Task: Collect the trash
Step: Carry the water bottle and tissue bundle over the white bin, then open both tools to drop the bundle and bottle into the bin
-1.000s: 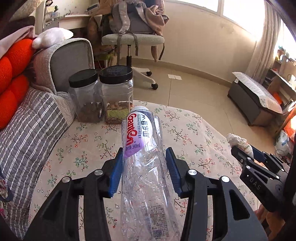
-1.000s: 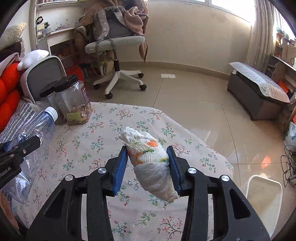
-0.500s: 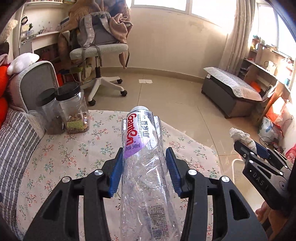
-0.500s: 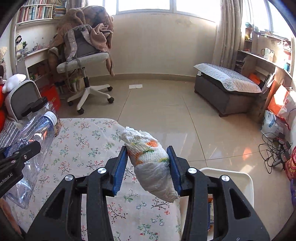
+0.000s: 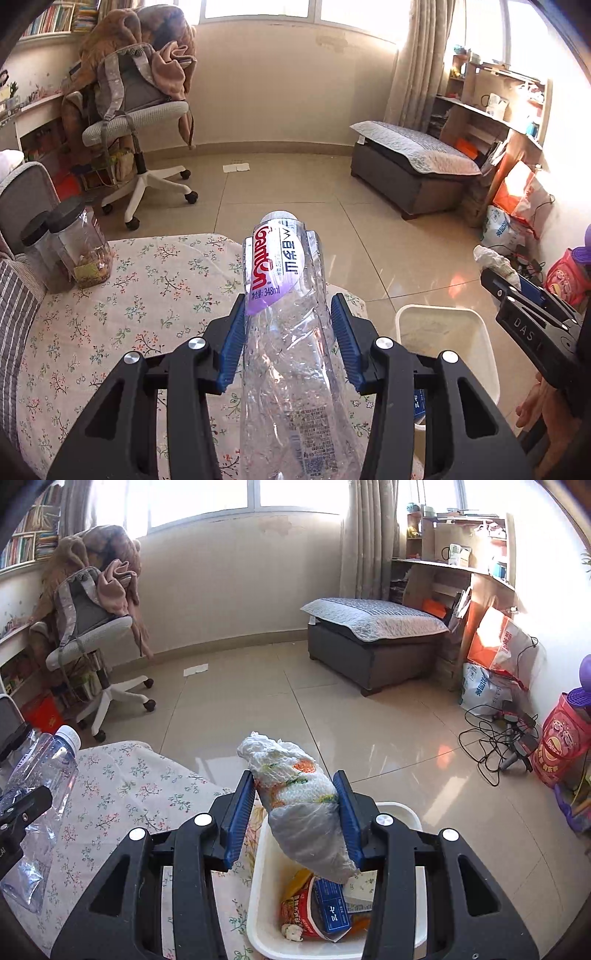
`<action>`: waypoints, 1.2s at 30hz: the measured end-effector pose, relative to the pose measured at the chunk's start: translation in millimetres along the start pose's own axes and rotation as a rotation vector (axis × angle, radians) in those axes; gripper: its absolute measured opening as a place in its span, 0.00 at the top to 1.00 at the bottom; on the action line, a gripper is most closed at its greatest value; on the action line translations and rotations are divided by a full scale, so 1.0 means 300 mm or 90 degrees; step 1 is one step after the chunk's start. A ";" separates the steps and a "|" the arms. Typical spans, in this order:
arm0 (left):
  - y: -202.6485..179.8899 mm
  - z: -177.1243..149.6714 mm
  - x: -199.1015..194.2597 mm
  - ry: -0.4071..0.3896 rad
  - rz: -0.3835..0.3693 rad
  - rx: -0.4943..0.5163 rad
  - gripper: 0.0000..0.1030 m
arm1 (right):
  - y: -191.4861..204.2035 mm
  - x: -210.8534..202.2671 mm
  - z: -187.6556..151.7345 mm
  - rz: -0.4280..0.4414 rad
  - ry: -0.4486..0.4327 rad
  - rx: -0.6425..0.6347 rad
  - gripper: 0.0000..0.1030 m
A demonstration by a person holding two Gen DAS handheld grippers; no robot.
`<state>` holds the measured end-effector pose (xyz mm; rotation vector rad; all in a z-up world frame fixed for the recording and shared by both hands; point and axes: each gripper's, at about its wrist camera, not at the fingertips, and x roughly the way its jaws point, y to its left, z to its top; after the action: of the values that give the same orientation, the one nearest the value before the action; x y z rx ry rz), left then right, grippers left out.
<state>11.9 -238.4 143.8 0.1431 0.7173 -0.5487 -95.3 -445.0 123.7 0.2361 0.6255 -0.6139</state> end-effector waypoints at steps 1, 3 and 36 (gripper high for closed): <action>-0.019 0.001 0.004 0.002 -0.004 0.006 0.56 | -0.025 0.006 -0.004 -0.010 0.002 0.006 0.60; -0.059 -0.001 0.012 0.005 -0.011 0.016 0.56 | -0.069 0.020 -0.012 -0.025 0.009 0.019 0.60; -0.752 0.062 0.234 0.101 -0.232 0.100 0.31 | -0.672 -0.069 -0.101 -0.237 0.005 0.282 0.07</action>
<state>-51.7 -466.0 125.0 0.2053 0.8607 -0.9504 -244.5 -584.6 107.2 0.5422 0.5388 -1.1116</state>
